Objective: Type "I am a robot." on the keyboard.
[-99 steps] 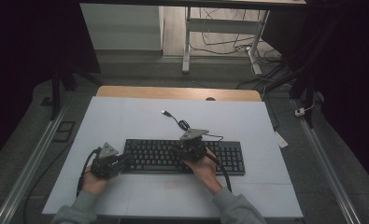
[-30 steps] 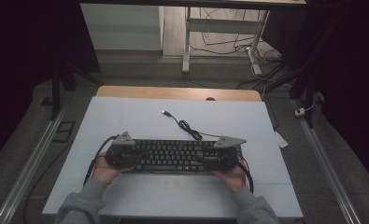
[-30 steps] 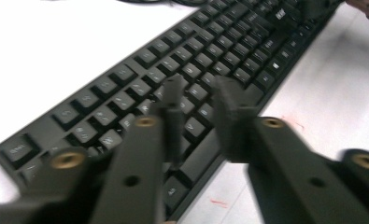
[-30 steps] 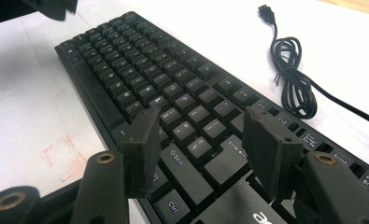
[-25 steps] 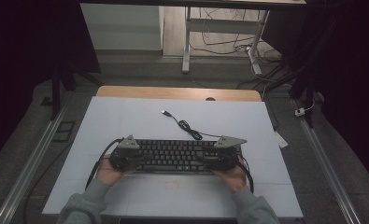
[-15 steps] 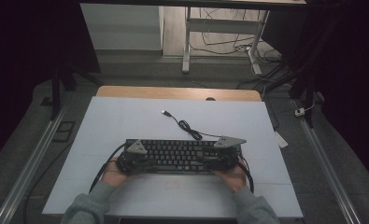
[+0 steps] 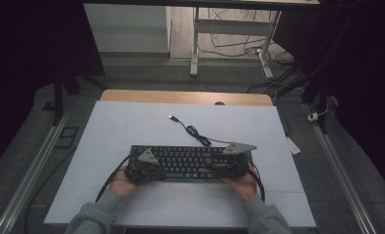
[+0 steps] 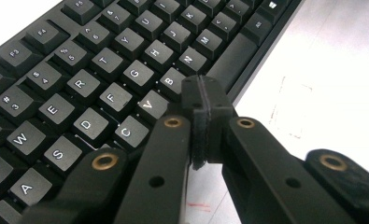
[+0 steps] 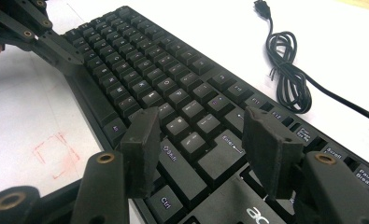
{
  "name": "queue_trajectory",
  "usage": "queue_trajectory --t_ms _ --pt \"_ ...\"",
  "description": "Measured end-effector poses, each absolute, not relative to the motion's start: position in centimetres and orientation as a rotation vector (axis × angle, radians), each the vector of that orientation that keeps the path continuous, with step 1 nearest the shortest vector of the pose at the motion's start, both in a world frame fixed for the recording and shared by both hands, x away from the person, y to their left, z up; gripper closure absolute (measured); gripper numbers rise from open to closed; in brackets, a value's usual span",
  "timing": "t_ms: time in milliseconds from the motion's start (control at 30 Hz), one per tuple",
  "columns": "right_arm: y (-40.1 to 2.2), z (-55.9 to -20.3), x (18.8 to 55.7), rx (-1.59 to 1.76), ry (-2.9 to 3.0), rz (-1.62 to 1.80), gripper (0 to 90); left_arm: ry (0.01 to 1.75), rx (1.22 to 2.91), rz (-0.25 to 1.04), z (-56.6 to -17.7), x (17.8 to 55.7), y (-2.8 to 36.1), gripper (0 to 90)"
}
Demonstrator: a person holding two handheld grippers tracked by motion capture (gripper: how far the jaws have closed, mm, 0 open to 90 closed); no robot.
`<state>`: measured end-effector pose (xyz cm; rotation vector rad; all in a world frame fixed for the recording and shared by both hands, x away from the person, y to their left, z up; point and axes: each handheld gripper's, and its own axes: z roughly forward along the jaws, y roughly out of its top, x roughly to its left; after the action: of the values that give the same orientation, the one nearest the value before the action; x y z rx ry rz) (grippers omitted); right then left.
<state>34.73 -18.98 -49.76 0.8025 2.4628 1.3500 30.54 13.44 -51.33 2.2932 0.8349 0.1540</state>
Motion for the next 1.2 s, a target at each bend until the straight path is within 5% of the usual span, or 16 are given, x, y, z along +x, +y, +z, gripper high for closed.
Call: queue_trajectory --t_ms 633,967,1200 --pt "-19.0 -49.7 34.7 0.800 2.462 1.351 46.8 0.838 2.212 0.227 -50.2 30.0 13.7 88.4" --pt "-19.1 -49.8 34.8 0.800 2.463 1.345 46.5 0.927 2.089 0.266 -49.0 29.8 15.8 51.9" --pt "-19.3 -49.6 34.9 0.801 2.455 1.350 46.4 0.951 2.077 0.254 -48.9 29.8 16.4 40.0"
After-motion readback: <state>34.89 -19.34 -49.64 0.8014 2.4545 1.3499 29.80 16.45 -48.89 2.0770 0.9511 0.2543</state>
